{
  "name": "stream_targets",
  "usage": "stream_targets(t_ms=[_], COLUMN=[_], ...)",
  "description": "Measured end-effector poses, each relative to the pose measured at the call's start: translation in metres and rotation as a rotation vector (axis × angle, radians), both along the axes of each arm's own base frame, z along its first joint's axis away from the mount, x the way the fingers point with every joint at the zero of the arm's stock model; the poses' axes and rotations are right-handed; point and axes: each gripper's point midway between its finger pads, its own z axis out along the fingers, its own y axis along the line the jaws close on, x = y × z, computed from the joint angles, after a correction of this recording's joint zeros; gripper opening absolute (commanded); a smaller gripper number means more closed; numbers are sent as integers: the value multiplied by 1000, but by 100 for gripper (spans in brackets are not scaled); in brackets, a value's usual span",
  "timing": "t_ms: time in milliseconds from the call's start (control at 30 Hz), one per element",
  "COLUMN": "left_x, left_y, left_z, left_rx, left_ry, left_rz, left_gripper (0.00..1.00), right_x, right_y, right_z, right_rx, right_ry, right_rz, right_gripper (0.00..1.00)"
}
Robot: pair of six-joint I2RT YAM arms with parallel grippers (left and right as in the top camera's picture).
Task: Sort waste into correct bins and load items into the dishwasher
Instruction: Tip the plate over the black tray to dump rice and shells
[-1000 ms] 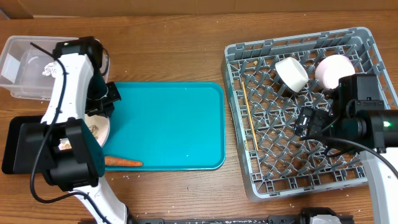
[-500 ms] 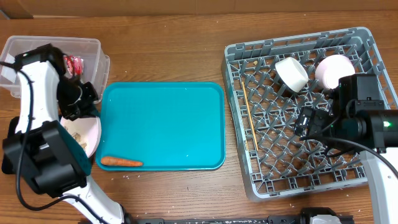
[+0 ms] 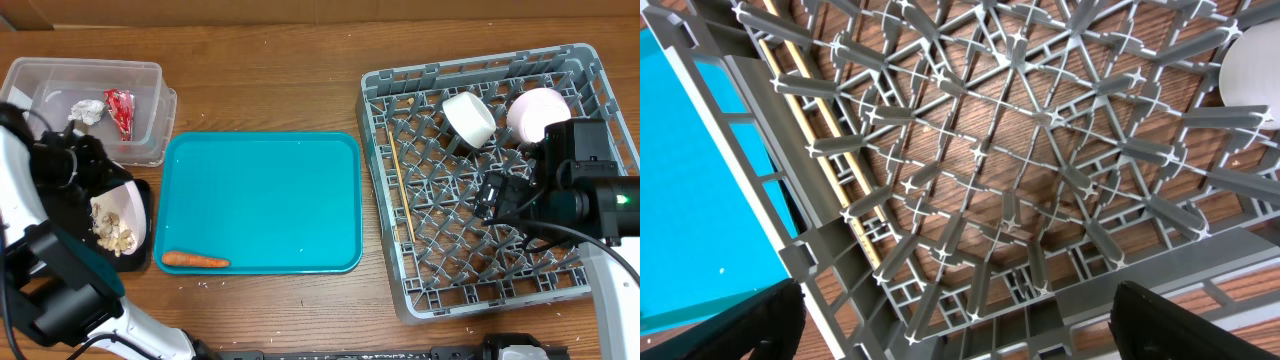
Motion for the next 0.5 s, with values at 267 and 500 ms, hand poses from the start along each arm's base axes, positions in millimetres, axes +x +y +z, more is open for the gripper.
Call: stream_targets(t_ms=[267, 500], left_x=[-6, -10], left_y=[14, 31], left_z=[18, 30], left_rx=[-140, -194], left_ry=[-119, -219], left_rz=[69, 118], left_gripper=[4, 4], right_x=[0, 0], right_y=[0, 0], right_z=[0, 0], right_rx=[0, 0], right_ry=[0, -1], right_rz=[0, 0], right_gripper=[100, 100])
